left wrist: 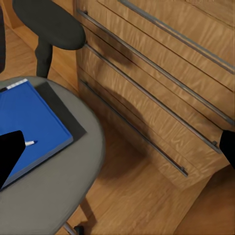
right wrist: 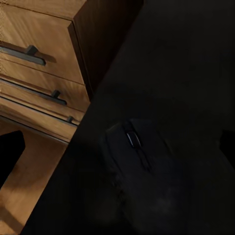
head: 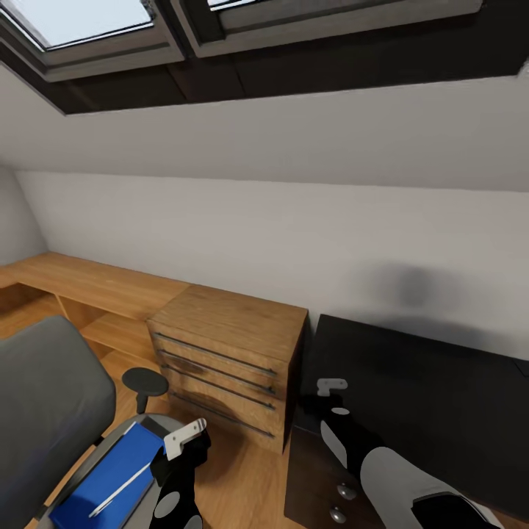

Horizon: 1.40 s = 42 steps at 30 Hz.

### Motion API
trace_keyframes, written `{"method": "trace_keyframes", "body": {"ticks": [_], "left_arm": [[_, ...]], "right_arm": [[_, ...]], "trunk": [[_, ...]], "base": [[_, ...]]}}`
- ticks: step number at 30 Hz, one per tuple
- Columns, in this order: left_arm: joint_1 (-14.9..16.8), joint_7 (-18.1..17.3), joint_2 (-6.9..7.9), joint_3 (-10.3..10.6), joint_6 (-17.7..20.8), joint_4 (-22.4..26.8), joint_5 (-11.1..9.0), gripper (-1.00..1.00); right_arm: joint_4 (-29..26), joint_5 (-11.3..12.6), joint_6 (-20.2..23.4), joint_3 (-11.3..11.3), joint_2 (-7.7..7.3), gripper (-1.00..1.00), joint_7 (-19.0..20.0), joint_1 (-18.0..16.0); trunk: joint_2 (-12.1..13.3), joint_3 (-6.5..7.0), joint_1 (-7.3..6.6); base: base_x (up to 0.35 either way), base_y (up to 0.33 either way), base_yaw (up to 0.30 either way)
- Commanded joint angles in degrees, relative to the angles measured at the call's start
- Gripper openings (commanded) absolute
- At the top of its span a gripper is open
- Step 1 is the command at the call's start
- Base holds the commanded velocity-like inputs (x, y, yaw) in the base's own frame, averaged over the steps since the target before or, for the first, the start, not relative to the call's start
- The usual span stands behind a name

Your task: In the bedroom, organize the workspace by keeping the computer under the desk, ensuring the monitor is on the desk, placing the keyboard on the desk next to the monitor, placing the mouse on the desk next to the keyboard, moving the folder from the swivel chair onto the desk next to the mouse, stacking the notebook on top of the folder with the pen on top of the notebook, and positioning the swivel chair next to the desk.

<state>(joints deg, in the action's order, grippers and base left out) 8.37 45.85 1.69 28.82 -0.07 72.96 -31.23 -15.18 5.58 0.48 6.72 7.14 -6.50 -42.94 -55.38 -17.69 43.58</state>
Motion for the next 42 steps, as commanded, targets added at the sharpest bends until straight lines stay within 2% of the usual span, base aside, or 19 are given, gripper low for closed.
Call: {"method": "trace_keyframes", "body": {"ticks": [1, 26, 42], "left_arm": [[0.07, 0.38, 0.07, 0.18, 0.03, 0.08, -0.32, 1.0], [0.07, 0.38, -0.08, 0.18, 0.18, 0.08, -0.57, 1.0], [0.07, 0.3, 0.01, 0.17, 0.29, 0.08, -0.67, 1.0]], "right_arm": [[-0.03, 0.59, 0.05, 0.48, -0.02, 1.0, -0.35, -0.04], [-0.09, 0.48, -0.03, 0.49, -0.02, 1.0, -0.43, -0.04], [-0.38, 0.57, -6.4, 0.42, 0.07, 1.0, -0.54, -0.04]], "trunk": [[0.37, 0.11, -0.22], [10.39, 4.6, -5.71], [16.81, 7.47, -9.23]], "base": [[0.0, 0.0, 0.0], [-0.005, 0.0, 0.0], [-0.299, 0.0, 0.0]]}}
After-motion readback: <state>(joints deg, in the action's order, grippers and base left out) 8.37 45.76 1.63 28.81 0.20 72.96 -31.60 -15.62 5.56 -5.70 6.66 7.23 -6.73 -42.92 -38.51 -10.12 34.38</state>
